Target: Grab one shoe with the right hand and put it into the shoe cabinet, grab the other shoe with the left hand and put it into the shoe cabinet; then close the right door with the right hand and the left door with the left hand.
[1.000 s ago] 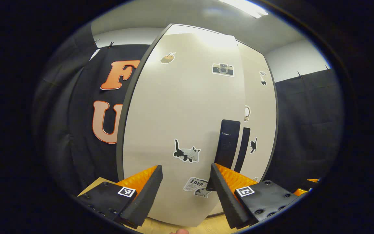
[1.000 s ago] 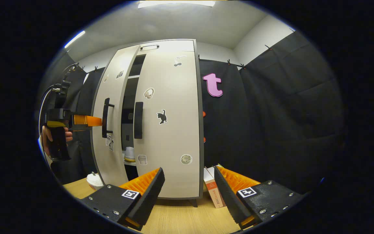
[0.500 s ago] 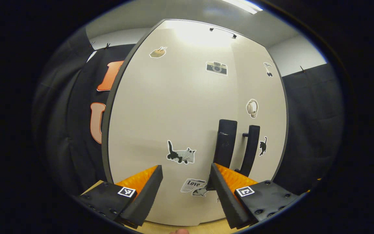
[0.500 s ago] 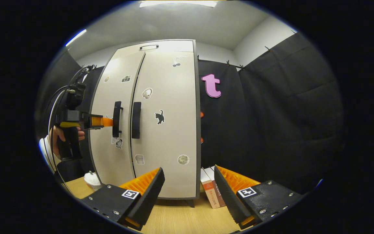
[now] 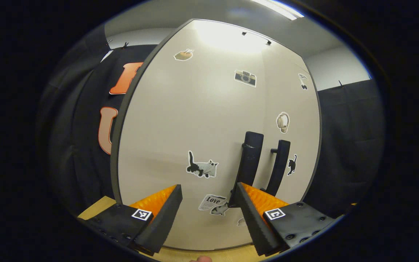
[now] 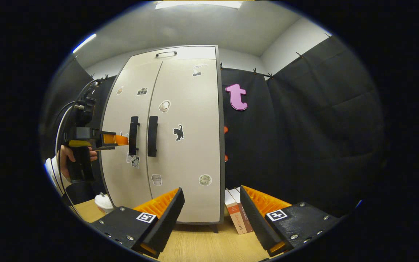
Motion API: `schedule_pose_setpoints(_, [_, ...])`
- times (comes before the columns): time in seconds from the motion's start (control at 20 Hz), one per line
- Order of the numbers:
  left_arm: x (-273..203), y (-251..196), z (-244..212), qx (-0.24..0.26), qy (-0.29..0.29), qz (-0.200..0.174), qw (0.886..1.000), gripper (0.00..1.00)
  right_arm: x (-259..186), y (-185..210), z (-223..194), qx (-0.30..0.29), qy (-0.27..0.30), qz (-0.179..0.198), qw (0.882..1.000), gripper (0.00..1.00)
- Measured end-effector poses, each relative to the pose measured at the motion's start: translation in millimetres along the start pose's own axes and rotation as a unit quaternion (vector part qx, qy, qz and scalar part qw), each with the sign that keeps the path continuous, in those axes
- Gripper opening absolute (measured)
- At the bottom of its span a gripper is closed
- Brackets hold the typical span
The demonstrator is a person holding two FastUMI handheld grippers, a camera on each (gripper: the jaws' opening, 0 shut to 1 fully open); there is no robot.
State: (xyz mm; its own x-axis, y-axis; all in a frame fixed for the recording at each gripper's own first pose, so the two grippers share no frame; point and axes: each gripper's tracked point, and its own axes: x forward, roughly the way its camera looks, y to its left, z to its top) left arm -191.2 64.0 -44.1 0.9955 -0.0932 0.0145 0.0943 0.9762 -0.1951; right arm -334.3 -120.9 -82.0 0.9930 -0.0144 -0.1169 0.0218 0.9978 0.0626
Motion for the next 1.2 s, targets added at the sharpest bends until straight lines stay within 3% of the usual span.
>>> schedule_pose_setpoints(0.3, [-81.8, 22.5, 23.2, 0.023, -0.018, 0.019, 0.999, 0.96, 7.1, 20.8, 0.0, 0.004, -0.002, 0.027, 1.0, 0.94])
schedule_pose_setpoints(0.65, [-162.3, 51.0, -15.3, 0.056, -0.028, 0.071, 0.996, 0.96, 4.8, 49.2, -4.5, 0.008, -0.001, 0.06, 0.998, 0.94])
schedule_pose_setpoints(1.0, [-204.9, 52.7, -57.0, 0.07, -0.023, 0.098, 0.992, 0.96, -11.6, 50.7, -12.8, 0.002, -0.002, 0.055, 0.998, 0.94])
schedule_pose_setpoints(1.2, [-210.0, 45.0, -62.3, 0.062, -0.02, 0.091, 0.994, 0.97, -19.3, 50.4, -18.7, -0.002, -0.002, 0.051, 0.999, 0.94])
